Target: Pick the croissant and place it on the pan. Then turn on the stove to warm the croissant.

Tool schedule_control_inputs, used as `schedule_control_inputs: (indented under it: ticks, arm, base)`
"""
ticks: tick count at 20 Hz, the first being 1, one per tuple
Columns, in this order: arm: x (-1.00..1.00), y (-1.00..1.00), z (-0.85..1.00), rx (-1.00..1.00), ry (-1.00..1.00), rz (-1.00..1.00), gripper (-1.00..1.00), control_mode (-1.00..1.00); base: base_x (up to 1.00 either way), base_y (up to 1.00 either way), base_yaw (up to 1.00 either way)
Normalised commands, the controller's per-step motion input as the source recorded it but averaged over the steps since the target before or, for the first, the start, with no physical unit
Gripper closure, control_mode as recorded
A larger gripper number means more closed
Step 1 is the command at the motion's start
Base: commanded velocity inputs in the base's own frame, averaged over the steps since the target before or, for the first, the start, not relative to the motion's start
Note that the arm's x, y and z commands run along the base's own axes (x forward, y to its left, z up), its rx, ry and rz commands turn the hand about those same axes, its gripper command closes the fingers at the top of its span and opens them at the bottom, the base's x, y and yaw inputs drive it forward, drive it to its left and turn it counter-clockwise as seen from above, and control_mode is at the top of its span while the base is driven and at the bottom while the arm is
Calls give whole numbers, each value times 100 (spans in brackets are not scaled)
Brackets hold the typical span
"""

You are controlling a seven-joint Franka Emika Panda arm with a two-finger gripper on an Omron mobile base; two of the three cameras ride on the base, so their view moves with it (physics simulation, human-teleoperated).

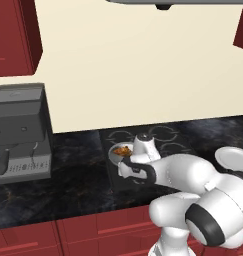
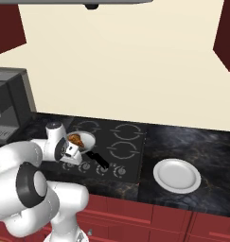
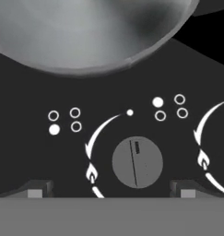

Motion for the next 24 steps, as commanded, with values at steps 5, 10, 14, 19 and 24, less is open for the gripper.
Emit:
schedule_control_inputs:
  ticks: [5, 10, 14, 19, 24]
  arm:
    - [2, 0, -21, 0, -8, 0, -100, -100]
    - [0, 0, -25, 0, -10, 0, -100, -100]
    - [0, -6, -34, 0, -10, 0, -100, -100]
    - [0, -16, -39, 0, -10, 0, -100, -100]
    - [-1, -26, -61, 0, -2, 0, -100, -100]
  base:
    - [0, 0, 0]
    - [0, 0, 0]
    - [0, 0, 0]
    - [0, 0, 0]
    - [0, 0, 0]
